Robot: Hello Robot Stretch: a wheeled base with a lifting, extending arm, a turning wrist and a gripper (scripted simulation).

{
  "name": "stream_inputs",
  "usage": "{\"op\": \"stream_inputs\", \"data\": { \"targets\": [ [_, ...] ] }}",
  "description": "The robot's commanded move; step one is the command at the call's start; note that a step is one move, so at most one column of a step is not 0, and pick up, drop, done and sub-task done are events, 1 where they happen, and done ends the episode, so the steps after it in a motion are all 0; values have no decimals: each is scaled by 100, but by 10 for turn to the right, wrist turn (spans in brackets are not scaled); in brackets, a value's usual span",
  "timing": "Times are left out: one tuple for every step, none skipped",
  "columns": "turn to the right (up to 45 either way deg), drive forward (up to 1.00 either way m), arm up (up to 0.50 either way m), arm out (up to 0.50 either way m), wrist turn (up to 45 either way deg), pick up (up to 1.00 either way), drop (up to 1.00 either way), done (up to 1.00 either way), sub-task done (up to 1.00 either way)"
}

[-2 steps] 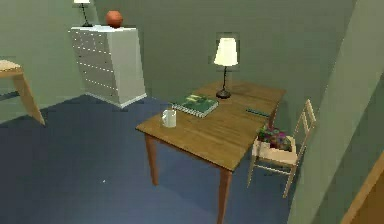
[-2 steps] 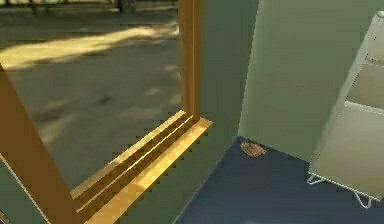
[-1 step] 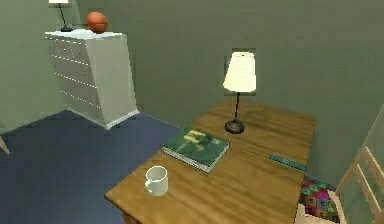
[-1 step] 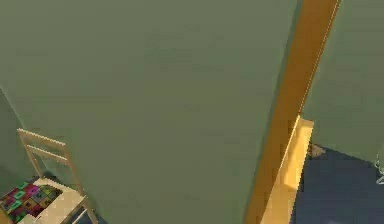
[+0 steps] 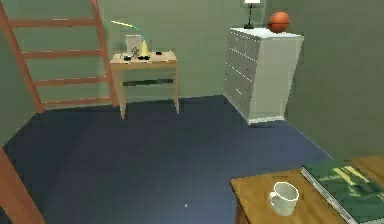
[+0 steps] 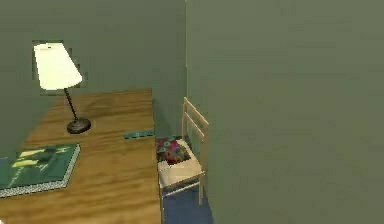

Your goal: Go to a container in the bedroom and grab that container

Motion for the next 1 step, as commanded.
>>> {"op": "stream_inputs", "data": {
  "targets": [
    [-450, 0, 0, 0, 0, 0, 0, 0, 0]
  ]
}}
